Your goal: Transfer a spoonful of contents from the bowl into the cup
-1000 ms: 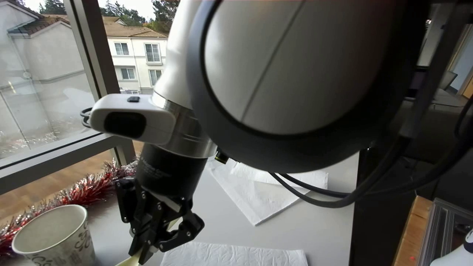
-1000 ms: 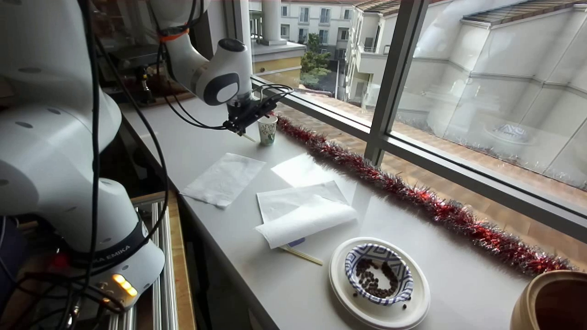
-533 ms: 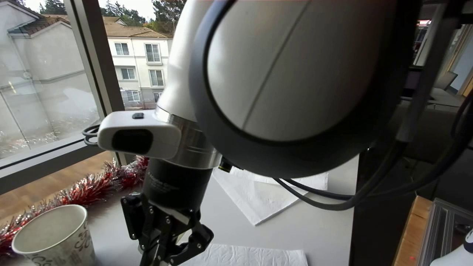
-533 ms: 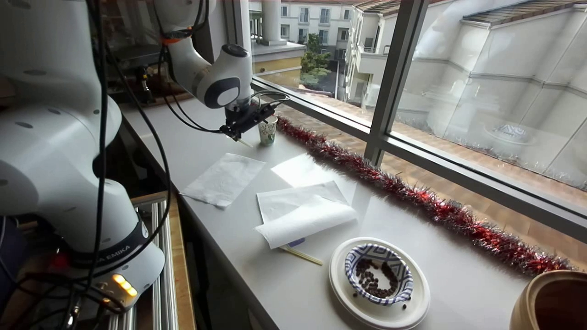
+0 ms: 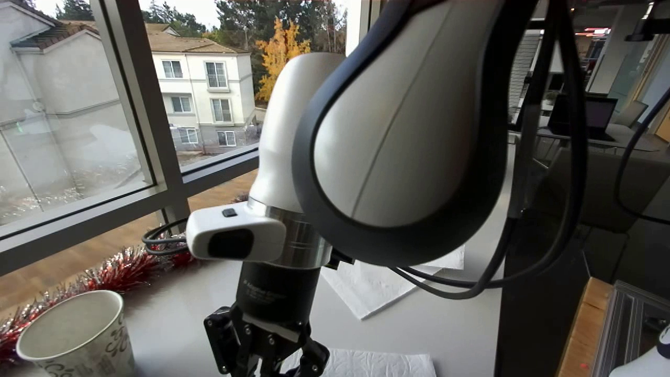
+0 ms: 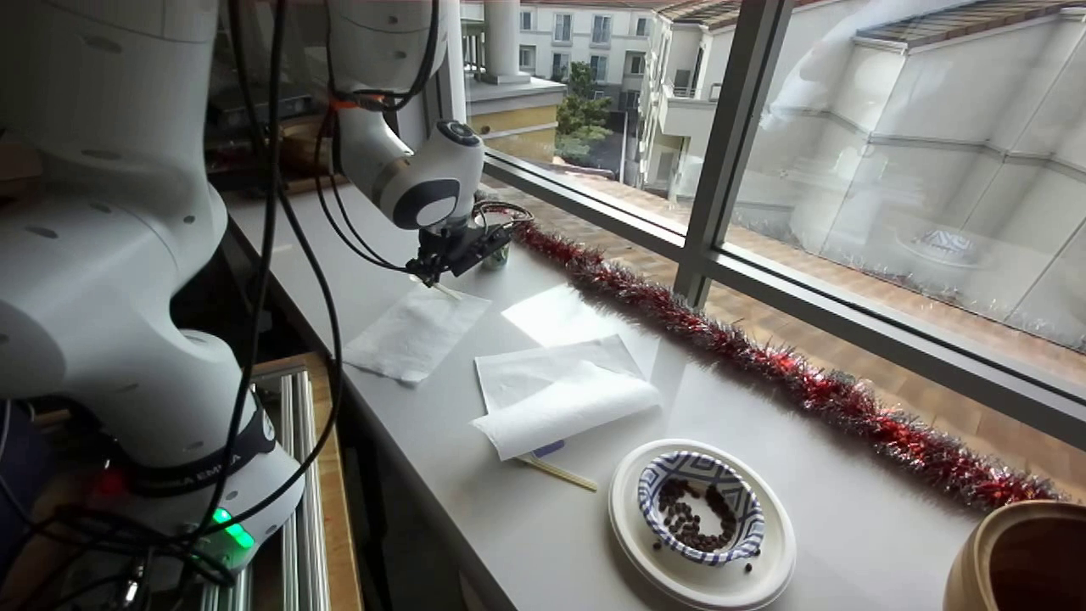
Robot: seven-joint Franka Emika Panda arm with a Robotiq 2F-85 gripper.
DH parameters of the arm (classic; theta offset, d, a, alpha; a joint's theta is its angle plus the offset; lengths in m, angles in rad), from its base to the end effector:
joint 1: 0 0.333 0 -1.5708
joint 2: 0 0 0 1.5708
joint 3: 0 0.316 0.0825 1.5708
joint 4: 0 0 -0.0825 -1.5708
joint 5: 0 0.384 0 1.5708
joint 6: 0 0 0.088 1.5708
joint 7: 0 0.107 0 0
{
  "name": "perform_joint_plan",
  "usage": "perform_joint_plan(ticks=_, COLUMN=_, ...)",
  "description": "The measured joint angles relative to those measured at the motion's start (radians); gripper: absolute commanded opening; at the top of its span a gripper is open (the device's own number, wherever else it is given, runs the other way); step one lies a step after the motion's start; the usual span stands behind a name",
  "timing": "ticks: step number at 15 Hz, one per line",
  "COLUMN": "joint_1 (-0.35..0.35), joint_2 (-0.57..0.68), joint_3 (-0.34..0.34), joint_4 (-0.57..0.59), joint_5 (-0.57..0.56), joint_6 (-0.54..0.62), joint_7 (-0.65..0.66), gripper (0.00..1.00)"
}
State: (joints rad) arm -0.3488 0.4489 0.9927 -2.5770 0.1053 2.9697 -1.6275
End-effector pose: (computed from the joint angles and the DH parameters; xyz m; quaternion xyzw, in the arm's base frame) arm 0.3508 0.2956 0.1900 -0.4894 -0.8477 -0.1465 0.1428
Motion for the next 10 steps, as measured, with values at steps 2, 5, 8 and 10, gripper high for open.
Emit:
perform_joint_plan(ticks=2, joint_1=0.003, joint_2=0.027, joint_3=-0.031, joint_4=0.0, joint_5=-0.042, joint_6=-0.003, joint_7=0.0, gripper=0.04)
perform_joint_plan(ticks=5, joint_1=0.012, joint_2=0.06, joint_3=-0.074, joint_4=0.001, joint_5=-0.086, joint_6=-0.004, joint_7=0.0, gripper=0.4)
perform_joint_plan(ticks=8, joint_1=0.016, joint_2=0.085, joint_3=-0.093, joint_4=0.006, joint_5=-0.103, joint_6=-0.017, joint_7=0.0, gripper=0.54)
perform_joint_plan(ticks=10, joint_1=0.003, joint_2=0.088, joint_3=-0.074, joint_4=0.007, joint_5=-0.103, joint_6=-0.023, joint_7=0.004, gripper=0.68)
